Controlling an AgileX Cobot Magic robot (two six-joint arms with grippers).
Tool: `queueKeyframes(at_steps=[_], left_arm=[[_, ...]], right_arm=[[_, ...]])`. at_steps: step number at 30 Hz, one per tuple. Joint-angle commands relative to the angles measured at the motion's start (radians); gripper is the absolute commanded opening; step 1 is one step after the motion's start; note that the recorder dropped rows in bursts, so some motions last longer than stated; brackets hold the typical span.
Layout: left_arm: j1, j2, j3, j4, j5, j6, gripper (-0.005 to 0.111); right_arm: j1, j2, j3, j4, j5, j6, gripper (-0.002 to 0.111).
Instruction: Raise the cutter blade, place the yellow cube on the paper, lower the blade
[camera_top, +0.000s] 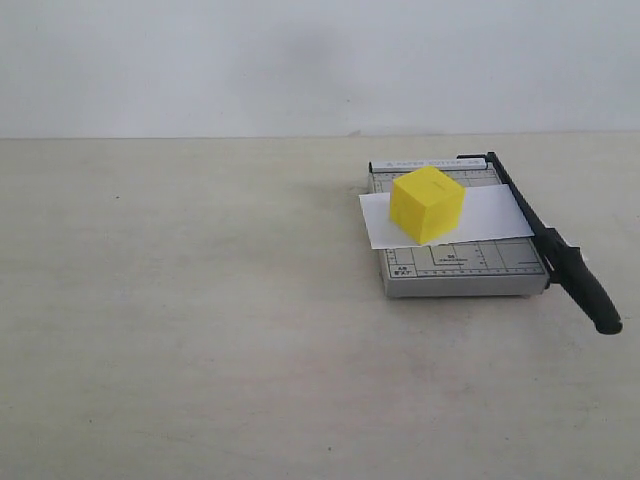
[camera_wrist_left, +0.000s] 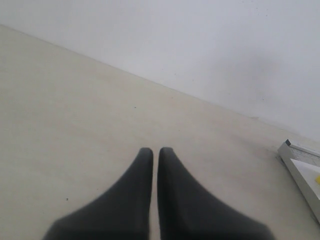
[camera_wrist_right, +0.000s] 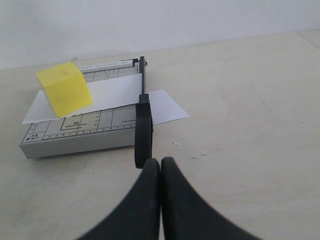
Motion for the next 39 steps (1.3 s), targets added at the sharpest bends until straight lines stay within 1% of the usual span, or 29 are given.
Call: queueKeyframes(at_steps=[1, 10, 12, 13, 14, 15, 17, 21, 23, 26, 39], left_arm=[[-0.006, -0.004, 0.004, 0.002, -0.002, 0.001, 0.004], [-0.006, -0.004, 0.004, 0.006, -0.002, 0.001, 0.004], [-0.006, -0.004, 0.005, 0.094, -0.006, -0.004, 0.004], [-0.004, -0.021, 0.024, 0.17, -0.031, 0.001, 0.004], [-0.002, -0.034, 0.037, 0.209, -0.029, 0.001, 0.004], [0.007, -0.06, 0.05, 0.262, 0.003, 0.008, 0.004], [0.02, -0.06, 0.05, 0.291, 0.025, 0.025, 0.004], [0.019, -0.06, 0.05, 0.248, 0.043, 0.013, 0.004], [0.019, -0.06, 0.05, 0.248, 0.061, 0.015, 0.004], [0.019, -0.06, 0.05, 0.255, 0.048, 0.057, 0.004], [0.019, -0.06, 0.05, 0.255, 0.044, 0.057, 0.004]], right_arm=[[-0.003, -0.007, -0.001, 0.004, -0.004, -0.002, 0.0], [-0.003, -0.007, -0.001, 0.004, -0.004, -0.002, 0.0], [-0.003, -0.007, -0.001, 0.004, -0.004, -0.002, 0.0], [-0.003, -0.007, -0.001, 0.004, -0.004, -0.002, 0.0], [-0.003, -0.007, -0.001, 0.004, -0.004, -0.002, 0.0], [-0.003, -0.007, -0.001, 0.004, -0.004, -0.002, 0.0], [-0.003, -0.007, -0.001, 0.004, -0.012, -0.002, 0.0], [-0.003, -0.007, -0.001, 0.004, -0.02, -0.002, 0.0], [-0.003, -0.007, -0.001, 0.004, -0.02, -0.002, 0.0], [-0.003, -0.007, -0.001, 0.004, -0.02, -0.002, 0.0], [-0.003, -0.007, -0.001, 0.004, -0.02, -0.002, 0.0]])
